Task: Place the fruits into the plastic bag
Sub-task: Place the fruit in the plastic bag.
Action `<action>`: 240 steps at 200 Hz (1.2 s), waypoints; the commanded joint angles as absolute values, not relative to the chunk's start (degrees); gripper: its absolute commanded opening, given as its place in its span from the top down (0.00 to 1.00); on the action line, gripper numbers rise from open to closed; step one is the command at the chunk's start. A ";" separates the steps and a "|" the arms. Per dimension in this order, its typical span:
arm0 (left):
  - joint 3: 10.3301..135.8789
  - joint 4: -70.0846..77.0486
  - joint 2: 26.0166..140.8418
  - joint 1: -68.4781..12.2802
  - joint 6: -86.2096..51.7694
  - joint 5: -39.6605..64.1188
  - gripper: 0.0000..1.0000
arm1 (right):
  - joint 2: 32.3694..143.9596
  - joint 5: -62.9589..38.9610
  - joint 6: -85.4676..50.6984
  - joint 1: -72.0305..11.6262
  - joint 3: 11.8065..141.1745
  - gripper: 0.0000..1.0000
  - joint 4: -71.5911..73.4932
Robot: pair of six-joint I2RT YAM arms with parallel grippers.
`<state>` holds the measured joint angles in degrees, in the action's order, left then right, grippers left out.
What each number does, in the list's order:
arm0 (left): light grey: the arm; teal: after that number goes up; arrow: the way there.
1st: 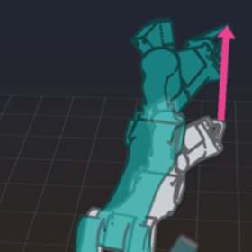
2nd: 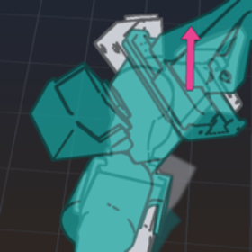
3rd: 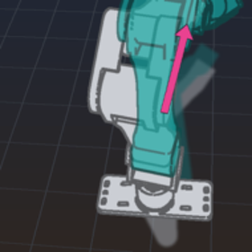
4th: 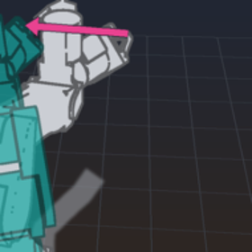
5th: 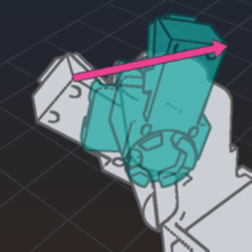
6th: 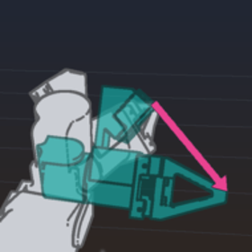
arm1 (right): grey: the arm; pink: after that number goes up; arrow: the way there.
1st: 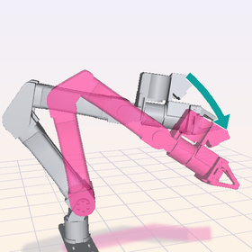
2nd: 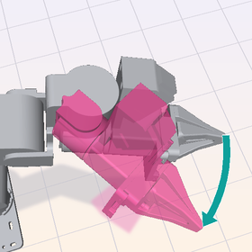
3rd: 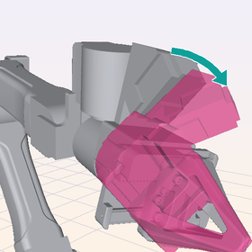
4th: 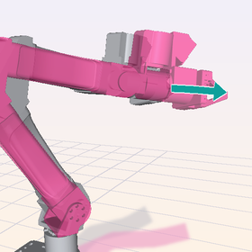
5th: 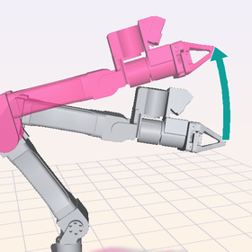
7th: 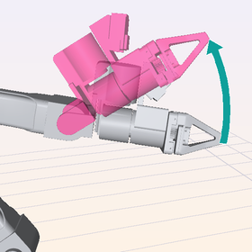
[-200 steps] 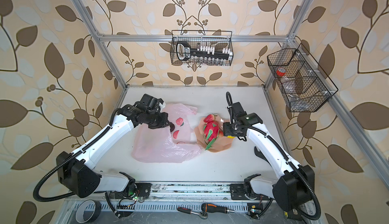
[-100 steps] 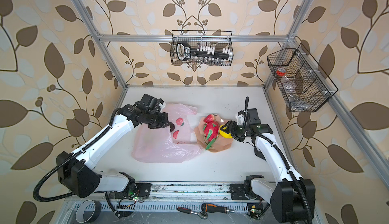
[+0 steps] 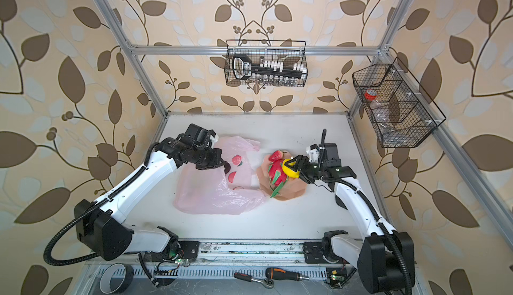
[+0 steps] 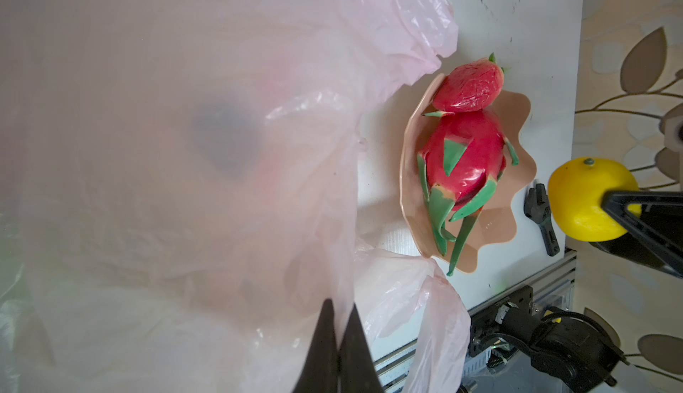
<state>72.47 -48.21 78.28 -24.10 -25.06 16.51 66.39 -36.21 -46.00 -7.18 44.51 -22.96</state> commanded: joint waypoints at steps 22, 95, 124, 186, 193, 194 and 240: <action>75.19 -48.08 77.85 -24.96 -25.29 17.54 1.00 | 73.88 -34.20 -58.15 -18.37 45.16 0.49 -5.87; 76.46 -48.08 78.38 -25.22 -25.35 17.47 1.00 | 93.65 -29.18 -70.20 -36.36 53.69 0.52 12.64; 76.99 -47.91 78.87 -25.30 -25.23 17.23 1.00 | 99.65 -29.44 -73.66 -40.69 57.47 0.53 16.78; 78.20 -47.38 79.86 -25.49 -24.56 17.41 1.00 | 110.95 -29.40 -83.10 -47.55 61.79 0.54 28.67; 78.18 -47.29 79.91 -25.62 -24.57 17.41 1.00 | 112.03 -29.65 -83.08 -48.18 63.02 0.54 28.31; 78.11 -47.29 79.90 -25.60 -24.59 17.41 1.00 | 112.18 -29.68 -83.07 -48.26 63.19 0.54 28.31; 77.67 -46.67 80.16 -25.76 -24.38 17.31 1.00 | 116.62 -31.38 -83.80 -51.38 68.33 0.52 27.78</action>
